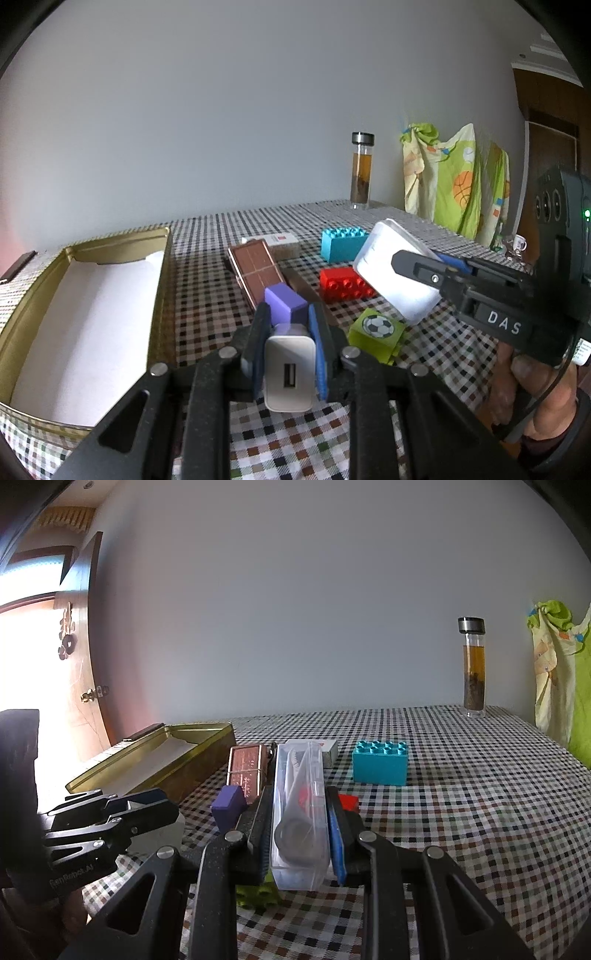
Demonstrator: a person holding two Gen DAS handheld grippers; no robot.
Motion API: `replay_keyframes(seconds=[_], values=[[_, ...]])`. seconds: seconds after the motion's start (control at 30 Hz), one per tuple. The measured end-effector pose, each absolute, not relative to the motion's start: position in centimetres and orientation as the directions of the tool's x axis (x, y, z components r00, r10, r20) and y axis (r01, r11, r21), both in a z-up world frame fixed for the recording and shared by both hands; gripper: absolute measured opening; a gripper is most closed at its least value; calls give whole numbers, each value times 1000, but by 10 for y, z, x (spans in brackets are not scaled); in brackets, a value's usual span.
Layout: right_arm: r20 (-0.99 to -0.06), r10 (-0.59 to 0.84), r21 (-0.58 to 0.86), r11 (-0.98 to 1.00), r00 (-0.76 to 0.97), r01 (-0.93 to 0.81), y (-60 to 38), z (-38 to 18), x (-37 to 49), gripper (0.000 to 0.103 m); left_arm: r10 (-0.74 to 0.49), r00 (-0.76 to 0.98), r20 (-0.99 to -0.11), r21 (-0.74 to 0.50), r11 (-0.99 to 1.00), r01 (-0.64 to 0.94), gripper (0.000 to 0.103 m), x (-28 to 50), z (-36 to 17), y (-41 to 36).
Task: Organize rigid objects
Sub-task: 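Lift the white charger toward the tin tray with left gripper while right gripper holds box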
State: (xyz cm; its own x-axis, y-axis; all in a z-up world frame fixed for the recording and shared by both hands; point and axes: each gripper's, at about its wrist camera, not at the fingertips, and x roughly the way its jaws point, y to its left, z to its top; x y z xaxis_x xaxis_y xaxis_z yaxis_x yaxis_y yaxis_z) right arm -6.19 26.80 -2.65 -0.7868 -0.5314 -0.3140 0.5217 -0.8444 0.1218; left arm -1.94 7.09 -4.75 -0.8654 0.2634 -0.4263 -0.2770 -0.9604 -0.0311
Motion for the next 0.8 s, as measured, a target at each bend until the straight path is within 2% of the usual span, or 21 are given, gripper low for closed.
replay_keyframes(seconds=[0.8], values=[[-264, -561, 111, -826, -785, 553, 259, -15, -46, 28, 232, -909, -347, 0, -969, -248, 20, -5, -33, 62]])
